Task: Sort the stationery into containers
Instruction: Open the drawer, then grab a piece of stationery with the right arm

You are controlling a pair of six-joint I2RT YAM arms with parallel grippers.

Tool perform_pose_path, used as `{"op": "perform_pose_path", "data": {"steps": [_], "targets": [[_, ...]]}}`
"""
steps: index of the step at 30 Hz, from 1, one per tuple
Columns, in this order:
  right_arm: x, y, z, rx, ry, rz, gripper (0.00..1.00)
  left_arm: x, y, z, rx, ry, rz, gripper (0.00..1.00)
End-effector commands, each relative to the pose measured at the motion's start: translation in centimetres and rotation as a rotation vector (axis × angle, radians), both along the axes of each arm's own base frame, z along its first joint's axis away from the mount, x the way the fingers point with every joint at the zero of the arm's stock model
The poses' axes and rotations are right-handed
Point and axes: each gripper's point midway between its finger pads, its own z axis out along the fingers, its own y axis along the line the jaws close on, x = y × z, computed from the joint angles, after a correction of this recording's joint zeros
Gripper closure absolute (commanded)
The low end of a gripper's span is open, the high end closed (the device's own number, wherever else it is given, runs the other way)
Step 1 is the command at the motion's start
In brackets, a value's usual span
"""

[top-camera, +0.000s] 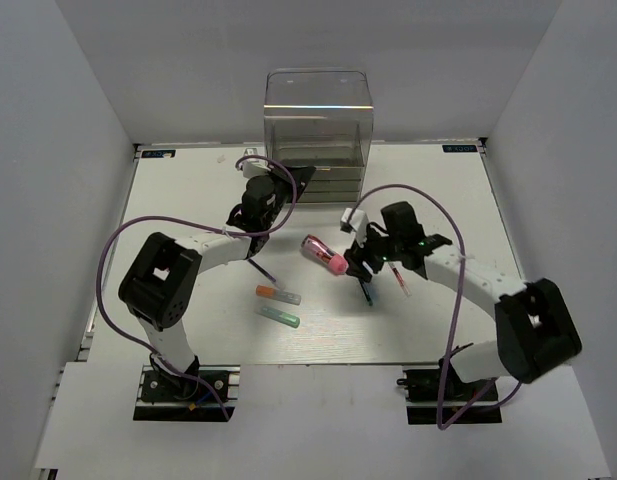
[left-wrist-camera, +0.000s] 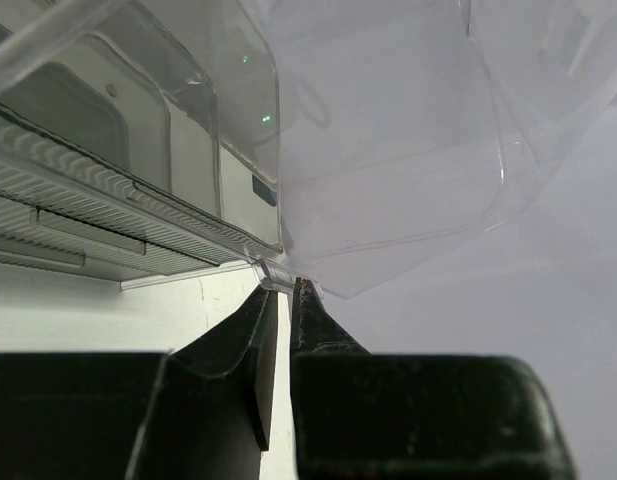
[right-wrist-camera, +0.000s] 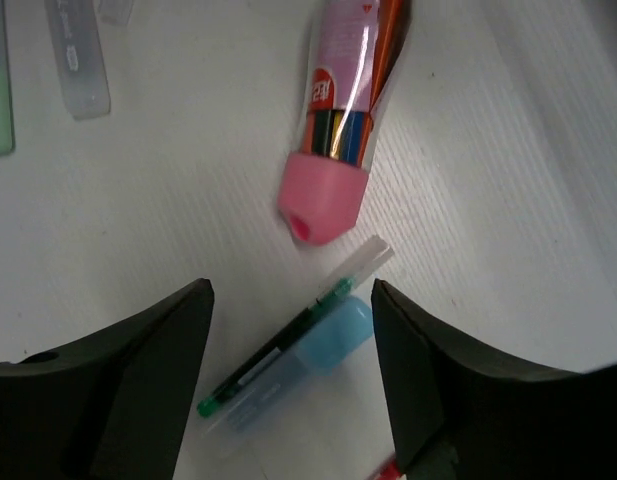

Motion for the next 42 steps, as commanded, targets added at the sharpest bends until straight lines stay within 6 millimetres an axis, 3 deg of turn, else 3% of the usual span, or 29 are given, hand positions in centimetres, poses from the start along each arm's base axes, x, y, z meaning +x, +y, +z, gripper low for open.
{"op": "perform_pose_path", "data": {"steps": [1, 3, 10, 17, 24, 29, 33, 39, 42], "targets": [[2.9, 2.5, 2.0, 0.036, -0.017, -0.086, 0.28, -0.7, 0.3, 6.1, -0.033, -0.135, -0.007, 0.95], [3.0, 3.9, 2.3, 0.052, -0.009, -0.082, 0.28, -0.8, 0.4, 7.0, -0.042, -0.15, -0.006, 0.95], [3.0, 5.7, -0.7, -0.011, 0.046, -0.14, 0.26, -0.7, 0.3, 7.3, -0.042, -0.15, -0.006, 0.95], [3.4, 5.1, -3.5, -0.104, 0.022, -0.22, 0.29, -0.7, 0.3, 7.2, -0.034, -0.154, -0.005, 0.95], [3.9, 4.4, -5.0, -0.152, 0.02, -0.273, 0.32, -0.7, 0.3, 7.2, -0.034, -0.154, -0.005, 0.95], [4.7, 4.9, -5.1, -0.145, 0.001, -0.289, 0.35, -0.8, 0.6, 7.7, -0.039, -0.161, 0.004, 0.95], [5.1, 4.5, -5.7, -0.167, -0.009, -0.309, 0.45, -0.8, 0.6, 7.7, -0.039, -0.161, 0.004, 0.95], [5.2, 4.6, -5.4, -0.149, -0.044, -0.29, 0.8, -0.8, 0.6, 7.7, -0.039, -0.161, 0.004, 0.95], [5.2, 4.7, -3.5, -0.11, -0.093, -0.277, 0.93, -0.8, 0.6, 7.7, -0.039, -0.161, 0.004, 0.95]]}}
